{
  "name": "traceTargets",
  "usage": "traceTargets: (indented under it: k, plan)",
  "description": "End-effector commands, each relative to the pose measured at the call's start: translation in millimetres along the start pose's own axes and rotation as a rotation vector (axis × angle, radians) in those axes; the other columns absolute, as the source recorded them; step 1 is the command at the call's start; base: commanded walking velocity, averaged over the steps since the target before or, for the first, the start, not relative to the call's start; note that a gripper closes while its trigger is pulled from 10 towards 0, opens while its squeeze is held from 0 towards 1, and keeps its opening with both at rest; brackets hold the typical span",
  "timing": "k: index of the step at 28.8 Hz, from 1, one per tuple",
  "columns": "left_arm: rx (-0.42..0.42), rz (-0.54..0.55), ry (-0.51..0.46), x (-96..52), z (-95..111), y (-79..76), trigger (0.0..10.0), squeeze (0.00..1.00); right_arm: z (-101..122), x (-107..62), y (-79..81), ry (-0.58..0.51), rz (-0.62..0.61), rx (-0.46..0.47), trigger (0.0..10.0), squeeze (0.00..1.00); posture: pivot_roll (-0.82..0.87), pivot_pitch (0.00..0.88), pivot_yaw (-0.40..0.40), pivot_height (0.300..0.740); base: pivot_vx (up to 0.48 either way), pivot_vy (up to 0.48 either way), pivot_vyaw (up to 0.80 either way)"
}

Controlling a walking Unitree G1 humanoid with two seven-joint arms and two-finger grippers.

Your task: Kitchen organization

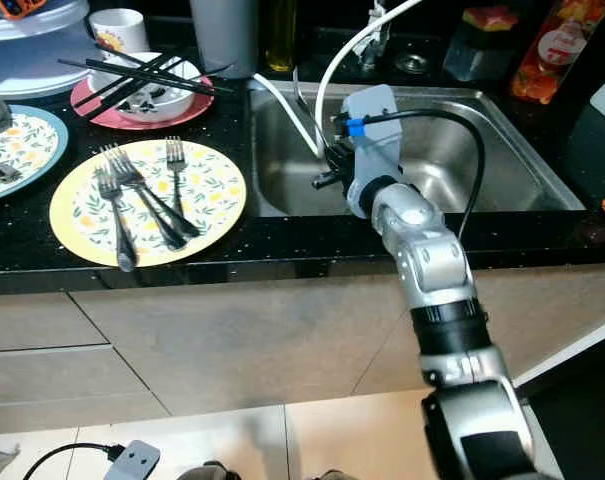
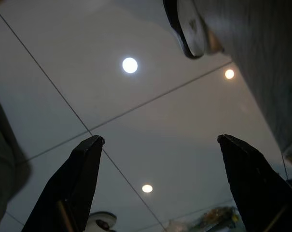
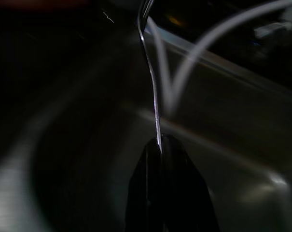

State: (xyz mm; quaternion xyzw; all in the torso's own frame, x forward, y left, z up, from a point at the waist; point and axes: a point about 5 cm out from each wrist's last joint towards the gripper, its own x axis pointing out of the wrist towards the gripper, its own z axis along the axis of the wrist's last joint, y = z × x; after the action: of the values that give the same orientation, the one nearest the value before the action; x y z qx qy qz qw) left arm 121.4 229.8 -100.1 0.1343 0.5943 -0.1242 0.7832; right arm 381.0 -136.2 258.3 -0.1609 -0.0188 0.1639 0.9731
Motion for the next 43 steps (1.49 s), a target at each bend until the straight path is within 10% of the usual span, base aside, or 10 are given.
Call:
traceTargets:
  k: [1,12,22,38,39,40,43]
  plan:
    - [-0.003,-0.045,0.035,2.5,-12,-15.0,10.0,0.00,-2,1.6,-16.7,0.037,-0.038,-0.092,10.0,0.00,0.05,0.140,-0.115,0.740,0.000,0.000,0.00]
    - [-0.031,-0.075,0.080,1.9,-37,-28.3,10.0,0.00,10,4.8,-72.7,0.228,-0.060,-0.456,10.0,0.00,0.07,0.213,-0.132,0.740,0.000,0.000,0.00]
    - [-0.036,-0.081,0.096,-0.3,-55,-34.8,10.0,0.00,11,19.1,-61.8,0.356,0.124,-0.687,10.0,0.00,0.08,0.282,-0.141,0.740,0.000,0.000,0.00]
    - [-0.053,-0.090,0.108,-2.4,-69,-41.6,10.0,0.00,19,31.9,-45.9,0.443,0.191,-0.801,10.0,0.04,0.09,0.318,-0.147,0.740,0.000,0.000,0.00]
    - [-0.053,-0.090,0.108,-2.4,-69,-41.9,10.0,0.00,17,31.9,-45.9,0.449,0.188,-0.796,10.0,0.76,0.09,0.318,-0.147,0.740,0.000,0.000,0.00]
    - [-0.052,-0.089,0.107,-2.3,-68,-42.1,10.0,0.00,16,31.8,-46.1,0.452,0.184,-0.786,10.0,1.00,0.09,0.316,-0.145,0.740,0.000,0.000,0.00]
    - [-0.050,-0.086,0.104,-2.1,-68,-42.0,10.0,0.00,14,31.6,-47.0,0.452,0.170,-0.762,10.0,1.00,0.09,0.313,-0.142,0.740,0.000,0.000,0.00]
